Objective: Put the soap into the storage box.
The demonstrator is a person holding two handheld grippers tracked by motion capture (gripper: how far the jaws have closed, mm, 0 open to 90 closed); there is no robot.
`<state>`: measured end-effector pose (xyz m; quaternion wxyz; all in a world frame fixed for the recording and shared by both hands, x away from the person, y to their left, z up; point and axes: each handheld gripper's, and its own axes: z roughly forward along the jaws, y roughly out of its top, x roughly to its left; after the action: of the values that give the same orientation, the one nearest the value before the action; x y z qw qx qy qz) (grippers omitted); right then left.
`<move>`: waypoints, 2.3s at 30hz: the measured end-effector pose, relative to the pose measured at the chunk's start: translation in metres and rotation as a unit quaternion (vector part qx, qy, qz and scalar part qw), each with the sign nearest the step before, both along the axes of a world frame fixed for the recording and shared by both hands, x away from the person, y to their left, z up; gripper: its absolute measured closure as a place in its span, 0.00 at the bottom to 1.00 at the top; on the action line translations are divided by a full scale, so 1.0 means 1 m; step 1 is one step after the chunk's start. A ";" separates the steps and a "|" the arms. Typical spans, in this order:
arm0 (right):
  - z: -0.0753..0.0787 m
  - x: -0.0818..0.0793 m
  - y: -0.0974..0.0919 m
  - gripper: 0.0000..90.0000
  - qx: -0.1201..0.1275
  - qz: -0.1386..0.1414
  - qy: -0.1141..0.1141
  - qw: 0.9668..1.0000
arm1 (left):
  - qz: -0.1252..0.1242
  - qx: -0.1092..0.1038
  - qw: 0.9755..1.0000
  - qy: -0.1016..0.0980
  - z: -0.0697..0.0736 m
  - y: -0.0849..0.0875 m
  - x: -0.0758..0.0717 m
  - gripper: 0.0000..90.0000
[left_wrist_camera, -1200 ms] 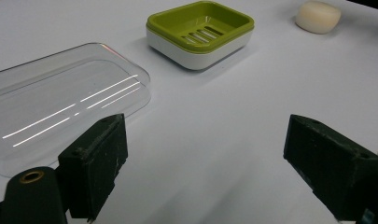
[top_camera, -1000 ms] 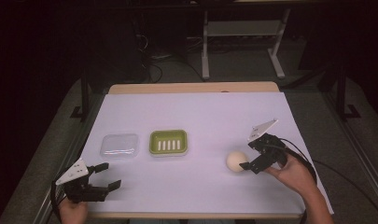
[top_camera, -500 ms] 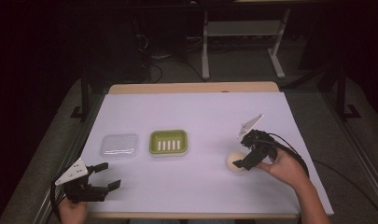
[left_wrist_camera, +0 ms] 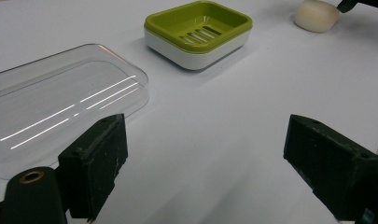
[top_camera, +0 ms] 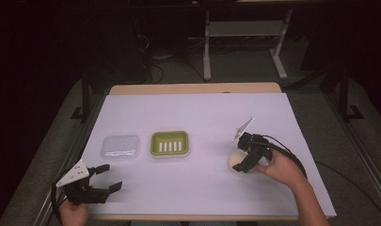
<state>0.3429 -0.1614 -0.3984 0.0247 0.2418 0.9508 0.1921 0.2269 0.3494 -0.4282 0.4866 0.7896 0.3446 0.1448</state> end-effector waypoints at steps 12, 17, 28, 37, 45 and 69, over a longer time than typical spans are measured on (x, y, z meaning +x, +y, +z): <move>-0.009 0.002 0.004 0.16 -0.023 0.002 0.014 1.000 | -0.001 0.001 1.000 0.000 0.000 0.000 0.000 0.14; -0.013 0.001 0.004 0.16 -0.022 0.001 0.017 1.000 | -0.001 0.000 1.000 0.000 0.000 -0.001 0.000 0.14; -0.020 0.003 0.006 0.17 -0.036 -0.005 0.016 0.999 | -0.003 0.002 1.000 -0.001 0.000 -0.001 0.000 0.14; -0.024 0.004 0.010 0.20 -0.046 0.001 0.016 0.999 | -0.004 0.003 1.000 -0.001 0.000 -0.001 0.000 0.14; -0.024 0.004 0.012 0.24 -0.050 0.007 0.023 0.998 | -0.004 0.001 1.000 0.000 0.000 -0.001 0.000 0.14; 0.003 0.008 0.013 0.25 -0.024 0.004 0.003 1.000 | -0.001 -0.004 1.000 -0.004 0.001 -0.001 -0.001 0.14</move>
<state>0.3505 -0.1488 -0.3954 0.0266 0.2384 0.9561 0.1682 0.2260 0.3488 -0.4276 0.4911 0.7873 0.3428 0.1462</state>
